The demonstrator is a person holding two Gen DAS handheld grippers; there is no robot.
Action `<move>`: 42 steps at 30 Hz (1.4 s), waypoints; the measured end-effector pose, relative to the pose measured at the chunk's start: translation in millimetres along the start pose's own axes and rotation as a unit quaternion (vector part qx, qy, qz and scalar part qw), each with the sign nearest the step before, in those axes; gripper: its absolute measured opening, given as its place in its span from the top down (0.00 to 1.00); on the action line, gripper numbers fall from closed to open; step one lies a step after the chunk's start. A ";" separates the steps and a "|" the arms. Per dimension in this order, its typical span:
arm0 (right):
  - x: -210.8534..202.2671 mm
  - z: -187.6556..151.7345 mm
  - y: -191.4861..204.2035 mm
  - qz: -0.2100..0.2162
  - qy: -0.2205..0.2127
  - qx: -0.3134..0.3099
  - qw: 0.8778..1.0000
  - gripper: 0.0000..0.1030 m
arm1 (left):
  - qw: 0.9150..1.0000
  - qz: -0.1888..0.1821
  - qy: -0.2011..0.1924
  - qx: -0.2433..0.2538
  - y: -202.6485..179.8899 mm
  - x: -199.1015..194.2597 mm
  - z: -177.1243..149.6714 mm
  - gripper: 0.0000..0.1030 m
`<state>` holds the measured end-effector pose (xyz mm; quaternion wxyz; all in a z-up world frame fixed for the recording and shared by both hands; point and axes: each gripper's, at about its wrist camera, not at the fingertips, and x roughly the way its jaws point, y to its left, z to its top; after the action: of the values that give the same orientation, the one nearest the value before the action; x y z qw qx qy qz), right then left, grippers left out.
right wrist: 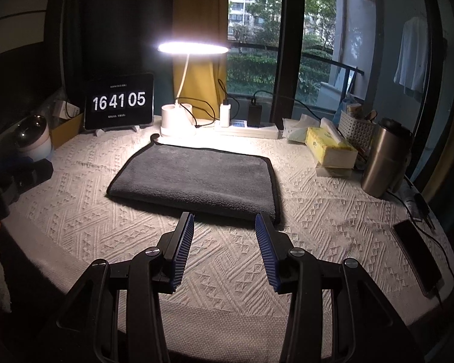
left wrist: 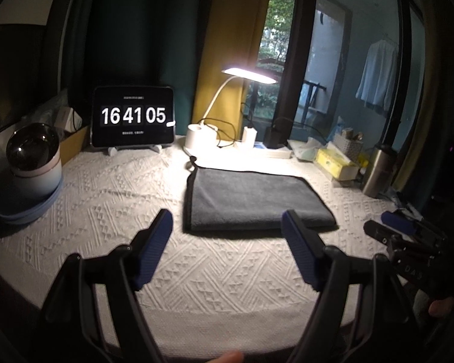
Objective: Fold towel
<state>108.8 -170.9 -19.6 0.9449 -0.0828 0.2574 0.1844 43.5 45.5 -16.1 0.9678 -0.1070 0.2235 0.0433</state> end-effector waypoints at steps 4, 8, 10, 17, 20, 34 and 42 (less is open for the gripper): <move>-10.9 -4.4 5.5 0.001 -0.016 -0.002 1.000 0.56 | 1.000 -0.006 -0.011 -0.001 -1.1 -10.0 -5.6 0.27; -19.6 -6.9 7.7 0.004 -0.026 -0.003 1.000 0.56 | 0.999 -0.013 -0.031 -0.009 -0.7 -25.5 -10.2 0.26; -24.6 -7.7 7.5 0.003 -0.032 -0.001 0.999 0.56 | 0.999 -0.012 -0.036 -0.007 -2.2 -31.1 -12.4 0.26; -42.9 -14.0 7.1 0.000 -0.049 0.003 0.999 0.56 | 0.998 -0.013 -0.058 -0.006 -0.4 -47.0 -19.8 0.26; -51.2 -17.5 8.0 -0.009 -0.055 0.001 0.998 0.56 | 0.998 -0.017 -0.067 -0.005 0.8 -54.0 -23.1 0.26; -84.1 -38.0 14.0 -0.026 -0.093 0.008 0.995 0.55 | 0.993 -0.020 -0.115 0.004 3.3 -87.5 -37.6 0.13; -89.2 -43.0 22.5 -0.022 -0.096 0.007 0.995 0.50 | 0.992 -0.002 -0.122 0.021 -1.0 -93.7 -38.4 0.12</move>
<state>9.1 -188.3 -11.5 0.9695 -0.0642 0.1652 0.1694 -56.7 32.5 -8.2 0.9900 -0.0814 0.1040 0.0493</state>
